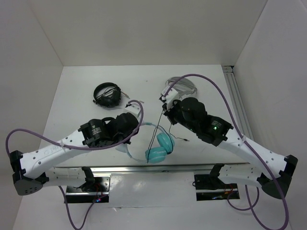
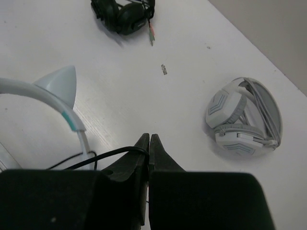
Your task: Wrap the headphones
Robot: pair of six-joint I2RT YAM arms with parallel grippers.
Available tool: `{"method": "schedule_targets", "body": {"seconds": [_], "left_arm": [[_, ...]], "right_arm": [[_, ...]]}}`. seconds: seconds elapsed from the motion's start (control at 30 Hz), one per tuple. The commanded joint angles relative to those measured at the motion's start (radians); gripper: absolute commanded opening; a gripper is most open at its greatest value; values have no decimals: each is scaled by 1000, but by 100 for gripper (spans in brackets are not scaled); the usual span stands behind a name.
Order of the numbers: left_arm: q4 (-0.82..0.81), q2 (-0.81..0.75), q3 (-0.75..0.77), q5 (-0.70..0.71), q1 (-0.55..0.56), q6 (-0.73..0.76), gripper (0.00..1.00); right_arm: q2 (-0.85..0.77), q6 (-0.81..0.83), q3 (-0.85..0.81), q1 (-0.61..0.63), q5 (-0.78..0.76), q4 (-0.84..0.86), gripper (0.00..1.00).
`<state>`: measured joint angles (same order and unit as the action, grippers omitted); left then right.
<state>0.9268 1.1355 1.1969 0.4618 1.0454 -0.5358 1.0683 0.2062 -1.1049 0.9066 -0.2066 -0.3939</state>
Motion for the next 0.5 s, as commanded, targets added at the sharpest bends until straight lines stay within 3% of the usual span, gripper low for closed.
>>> {"method": "schedule_targets", "body": {"seconds": [0.0,0.07,0.2,0.33,0.47], "left_arm": [[157,15,87,162,-11,-145,0],[194,15,119,205,-77,-243,0],[251,-48,148,290,-182,-397,0],[195,-108,148,278,-278,-412,0],[195,-118,171,278,-367,-444,0]], "right_arm": [[-103,-24,-13,18,-111,139,0],[-126,-33,-13,46,-165,148,0],[-171,-71,-13,70,-126,129,0],[-171,-91,8,104,-96,118,0],[-171,-119,31,104,43,105,0]]}}
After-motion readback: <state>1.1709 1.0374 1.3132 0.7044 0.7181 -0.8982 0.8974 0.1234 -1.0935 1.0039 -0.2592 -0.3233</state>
